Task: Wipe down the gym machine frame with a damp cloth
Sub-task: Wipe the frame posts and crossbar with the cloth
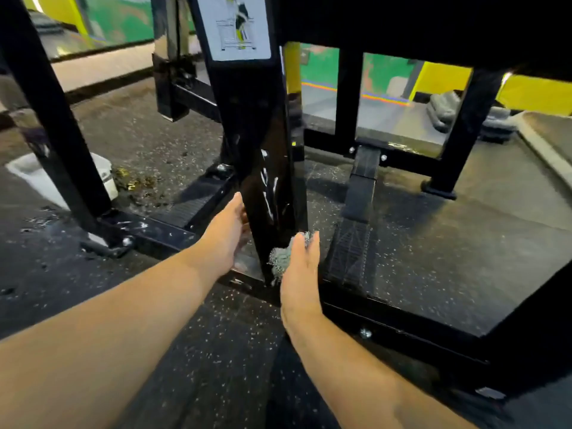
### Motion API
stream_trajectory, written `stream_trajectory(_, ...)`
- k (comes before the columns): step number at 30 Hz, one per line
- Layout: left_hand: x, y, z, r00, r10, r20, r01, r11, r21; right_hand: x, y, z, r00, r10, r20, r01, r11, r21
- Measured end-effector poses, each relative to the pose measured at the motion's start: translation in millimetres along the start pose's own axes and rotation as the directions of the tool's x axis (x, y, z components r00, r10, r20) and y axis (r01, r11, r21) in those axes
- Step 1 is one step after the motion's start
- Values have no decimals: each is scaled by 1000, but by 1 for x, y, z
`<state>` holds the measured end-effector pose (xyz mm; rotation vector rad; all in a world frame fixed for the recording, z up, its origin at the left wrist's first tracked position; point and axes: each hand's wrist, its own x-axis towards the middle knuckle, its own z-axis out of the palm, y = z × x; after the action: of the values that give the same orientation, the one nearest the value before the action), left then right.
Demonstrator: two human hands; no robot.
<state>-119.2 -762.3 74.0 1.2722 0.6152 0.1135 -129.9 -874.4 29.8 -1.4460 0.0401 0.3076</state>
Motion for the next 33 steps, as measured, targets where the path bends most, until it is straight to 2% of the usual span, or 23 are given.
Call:
stream_trajectory(3, 17, -6, -11, 971, 43, 237, -52, 998, 32, -4, -2, 18, 948, -295, -117, 260, 934, -244)
stream_trajectory(5, 33, 2, -24, 939, 65, 338, -76, 997, 21, 7, -5, 30, 876, -448, -180, 365, 859, -360)
stream_trajectory(6, 40, 8, -29, 907, 82, 413, -86, 996, -8, 13, -1, 35, 851, -477, -220, 382, 849, -365)
stream_trajectory(8, 38, 22, -29, 841, 100, 532, -47, 993, -113, 15, 21, 38, 838, -393, -378, 329, 917, -224)
stream_trajectory(10, 35, 31, -29, 823, 83, 562, -34, 995, -98, 11, 42, 43, 840, -220, -496, 255, 967, 3)
stream_trajectory(12, 35, 35, -30, 809, 105, 579, -75, 994, -76, 8, 37, 53, 824, -204, -528, 223, 974, -27)
stream_trajectory(14, 38, 51, -29, 786, 152, 600, -120, 988, -93, 13, -3, 67, 759, -327, -562, 285, 944, -165)
stream_trajectory(15, 37, 61, -28, 774, 175, 608, -114, 984, -138, 13, -29, 74, 702, -441, -559, 348, 898, -270)
stream_trajectory(17, 34, 79, -23, 737, 237, 633, -94, 963, -251, 15, -71, 82, 561, -671, -484, 470, 740, -482)
stream_trajectory(20, 31, 93, -18, 696, 304, 651, -91, 936, -340, 11, -96, 89, 350, -860, -373, 559, 511, -654)
stream_trajectory(22, 34, 94, -19, 675, 316, 666, -104, 935, -338, 4, -85, 90, 314, -898, -309, 495, 432, -754)
stream_trajectory(24, 35, 94, -23, 654, 316, 687, -96, 936, -340, -3, -71, 86, 298, -900, -319, 402, 421, -813)
stream_trajectory(26, 36, 94, -30, 625, 312, 715, -94, 940, -328, -6, -72, 86, 278, -899, -340, 395, 429, -812)
stream_trajectory(27, 35, 95, -33, 623, 312, 718, -100, 941, -322, -7, -80, 90, 253, -917, -308, 411, 390, -824)
stream_trajectory(29, 34, 99, -41, 619, 304, 724, -87, 943, -321, -3, -107, 99, 175, -957, -230, 463, 286, -839)
stream_trajectory(31, 30, 103, -46, 610, 302, 732, -89, 945, -316, 4, -136, 106, 65, -964, -259, 519, 254, -816)
stream_trajectory(33, 26, 105, -50, 605, 320, 729, -119, 942, -314, 14, -145, 104, -73, -982, -176, 452, 125, -883)
